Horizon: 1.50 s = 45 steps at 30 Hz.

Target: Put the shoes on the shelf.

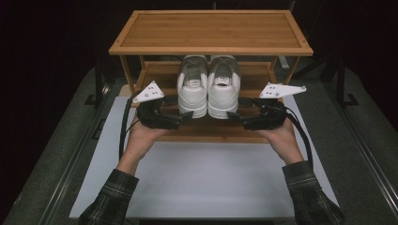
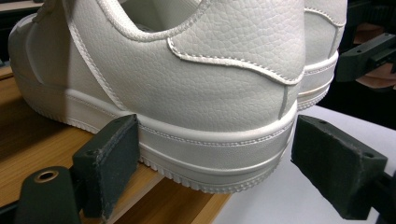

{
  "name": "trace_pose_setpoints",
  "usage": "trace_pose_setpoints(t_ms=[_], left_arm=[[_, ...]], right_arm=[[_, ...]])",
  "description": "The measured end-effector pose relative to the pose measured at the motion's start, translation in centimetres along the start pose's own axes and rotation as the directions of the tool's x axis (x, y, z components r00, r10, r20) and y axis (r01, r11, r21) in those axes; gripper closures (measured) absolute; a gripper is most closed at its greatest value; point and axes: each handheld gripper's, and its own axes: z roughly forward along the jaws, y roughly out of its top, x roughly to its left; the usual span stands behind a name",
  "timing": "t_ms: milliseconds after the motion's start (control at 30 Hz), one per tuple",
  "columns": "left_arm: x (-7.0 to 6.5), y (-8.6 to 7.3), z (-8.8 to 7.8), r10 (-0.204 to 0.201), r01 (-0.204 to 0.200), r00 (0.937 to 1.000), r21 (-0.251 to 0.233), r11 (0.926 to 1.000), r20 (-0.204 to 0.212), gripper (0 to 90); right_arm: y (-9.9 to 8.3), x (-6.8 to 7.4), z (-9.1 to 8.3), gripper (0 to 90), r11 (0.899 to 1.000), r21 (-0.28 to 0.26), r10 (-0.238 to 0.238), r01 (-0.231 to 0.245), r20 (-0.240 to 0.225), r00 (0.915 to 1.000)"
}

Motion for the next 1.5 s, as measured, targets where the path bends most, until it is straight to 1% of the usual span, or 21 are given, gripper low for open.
trace_pose_setpoints(t_ms=[100, 200, 333, 433, 467, 533, 633, 667, 700, 767, 900, 1000, 1100, 1133, 1167, 1200, 1300, 1367, 1400, 1467, 1500], left_arm=[[0.0, 0.0, -0.1, 0.002, -0.002, 1.0, 0.006, 1.0, 0.002, 15.3], [0.1, -0.1, -0.5, 0.005, -0.005, 1.0, 0.016, 0.9999, -0.005, 15.6], [0.6, -0.3, -1.6, 0.006, -0.006, 0.9999, 0.032, 0.9995, -0.009, 15.5], [0.8, -0.6, -2.6, 0.005, -0.005, 0.9999, 0.044, 0.999, -0.014, 15.4], [0.8, -0.7, -2.9, 0.008, -0.007, 0.9998, 0.051, 0.9987, -0.016, 15.4], [0.8, -1.1, -3.6, 0.015, -0.013, 0.9997, 0.077, 0.9969, -0.017, 14.3], [0.8, -1.8, -4.6, 0.019, -0.015, 0.9993, 0.105, 0.9943, -0.032, 11.7], [0.9, -2.2, -4.9, 0.02, -0.015, 0.9992, 0.119, 0.9928, -0.036, 11.2], [0.8, -2.5, -5.3, 0.019, -0.014, 0.999, 0.128, 0.9917, -0.041, 10.5], [0.7, -3.3, -6.0, 0.021, -0.014, 0.9986, 0.145, 0.9893, -0.048, 9.5], [0.4, -5.0, -7.3, 0.031, -0.02, 0.9976, 0.179, 0.9837, -0.062, 8.6], [0.2, -6.5, -8.2, 0.016, -0.003, 0.9975, 0.187, 0.9824, -0.069, 8.6], [0.0, -8.2, -9.1, 0.014, 0.004, 0.9964, 0.209, 0.9779, -0.083, 8.6], [-0.1, -8.8, -9.3, 0.014, 0.006, 0.9959, 0.222, 0.975, -0.089, 7.7], [-0.2, -9.7, -9.6, 0.012, 0.01, 0.996, 0.243, 0.9699, -0.089, 6.5], [-0.3, -10.3, -9.8, 0.007, 0.016, 0.9959, 0.255, 0.9669, -0.09, 6.3], [-0.4, -12.1, -10.3, 0.003, 0.025, 0.9948, 0.273, 0.9617, -0.102, 6.3], [-0.4, -13.5, -10.6, -0.016, 0.046, 0.9941, 0.286, 0.9571, -0.108, 5.2], [-0.4, -13.9, -10.7, -0.017, 0.048, 0.994, 0.295, 0.9543, -0.108, 4.1], [-0.4, -14.9, -10.9, -0.007, 0.044, 0.9935, 0.325, 0.9446, -0.114, 3.0], [-0.5, -15.5, -11.0, -0.009, 0.05, 0.9924, 0.333, 0.9416, -0.123, 2.8]], right_arm=[[0.0, 0.0, 0.0, 29.9, 1.0, 0.009, -0.002, 0.002, 0.001, 1.0], [0.0, -0.1, -0.4, 29.2, 1.0, 0.0, 0.006, -0.006, 0.0, 1.0], [-0.1, -0.6, -1.3, 25.8, 1.0, 0.01, 0.019, -0.019, 0.016, 0.9997], [-0.3, -0.9, -2.0, 22.1, 0.999, 0.03, 0.02, -0.021, 0.035, 0.9992], [-0.5, -0.9, -2.3, 19.3, 0.999, 0.038, 0.028, -0.03, 0.038, 0.9989], [-0.7, -0.9, -2.8, 15.8, 0.998, 0.057, 0.035, -0.037, 0.047, 0.9983], [-1.4, -0.8, -3.7, 14.0, 0.996, 0.072, 0.037, -0.043, 0.085, 0.9957], [-1.8, -0.8, -3.9, 13.7, 0.995, 0.081, 0.048, -0.056, 0.094, 0.9944], [-2.2, -0.8, -4.2, 12.9, 0.993, 0.1, 0.056, -0.067, 0.107, 0.9927], [-3.2, -0.9, -4.8, 12.6, 0.992, 0.107, 0.054, -0.067, 0.12, 0.9913], [-5.1, -0.9, -6.1, 11.2, 0.992, 0.096, 0.069, -0.083, 0.145, 0.987], [-6.6, -0.7, -6.9, 10.3, 0.991, 0.104, 0.061, -0.079, 0.168, 0.984], [-8.3, -0.7, -7.6, 9.4, 0.989, 0.116, 0.064, -0.087, 0.189, 0.9799], [-8.8, -0.7, -7.8, 9.4, 0.989, 0.119, 0.062, -0.087, 0.194, 0.979], [-9.3, -0.6, -7.9, 9.3, 0.987, 0.122, 0.076, -0.102, 0.207, 0.9754], [-10.0, -0.6, -8.0, 9.3, 0.986, 0.127, 0.079, -0.108, 0.216, 0.9733], [-11.6, -0.4, -8.2, 9.3, 0.98, 0.151, 0.093, -0.131, 0.238, 0.9668], [-12.8, -0.3, -8.3, 9.3, 0.975, 0.173, 0.096, -0.141, 0.249, 0.9638], [-13.3, -0.3, -8.3, 9.0, 0.972, 0.182, 0.1, -0.15, 0.256, 0.9616], [-14.2, -0.3, -8.4, 8.1, 0.966, 0.198, 0.11, -0.166, 0.264, 0.9581], [-14.7, -0.3, -8.4, 7.7, 0.962, 0.208, 0.115, -0.176, 0.276, 0.9542]])
